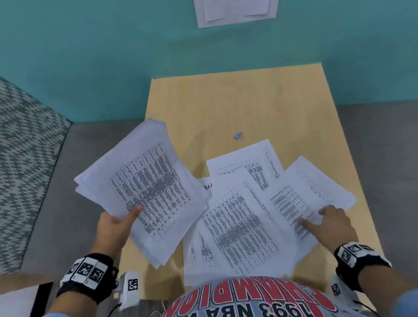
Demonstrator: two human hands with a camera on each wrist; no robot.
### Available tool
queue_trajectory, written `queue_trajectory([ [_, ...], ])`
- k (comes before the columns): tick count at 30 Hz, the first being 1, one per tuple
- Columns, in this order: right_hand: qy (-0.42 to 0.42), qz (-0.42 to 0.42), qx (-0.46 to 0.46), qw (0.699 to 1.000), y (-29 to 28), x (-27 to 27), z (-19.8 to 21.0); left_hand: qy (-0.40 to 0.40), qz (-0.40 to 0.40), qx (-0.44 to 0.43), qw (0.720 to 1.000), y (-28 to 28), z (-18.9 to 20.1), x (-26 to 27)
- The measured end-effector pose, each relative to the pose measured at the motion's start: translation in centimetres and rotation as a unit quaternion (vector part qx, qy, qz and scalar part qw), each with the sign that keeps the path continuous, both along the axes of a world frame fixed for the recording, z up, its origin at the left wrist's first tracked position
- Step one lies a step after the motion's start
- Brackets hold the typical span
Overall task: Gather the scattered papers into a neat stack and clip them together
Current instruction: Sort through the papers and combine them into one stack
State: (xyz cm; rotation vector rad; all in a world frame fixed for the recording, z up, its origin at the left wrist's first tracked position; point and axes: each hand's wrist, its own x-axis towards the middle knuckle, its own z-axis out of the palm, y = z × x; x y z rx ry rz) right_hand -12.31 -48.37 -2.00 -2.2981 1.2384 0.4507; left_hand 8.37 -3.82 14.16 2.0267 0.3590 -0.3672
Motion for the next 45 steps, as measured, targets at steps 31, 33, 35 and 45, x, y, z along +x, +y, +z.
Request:
queue_trajectory([
  [31, -0.313, -0.216, 0.174, 0.908, -0.4, 7.7, 1.2, 0.005, 0.021, -0.068, 0.997, 4.3, -1.8, -1.7],
  [33, -0.224, -0.171, 0.196, 0.939, 0.7, 8.9, 0.0, 0.008, 0.023, -0.059, 0.998, 4.7, -2.2, -1.4],
  [35, -0.141, -0.113, 0.213, 0.96, 3.3, 9.0, -0.3, 0.008, 0.022, -0.051, 0.998, 5.1, -2.5, -1.2],
  [45, -0.09, -0.071, 0.189, 0.975, 10.3, 7.3, -0.6, 0.005, 0.016, -0.048, 0.999, 6.5, -3.9, -1.1],
])
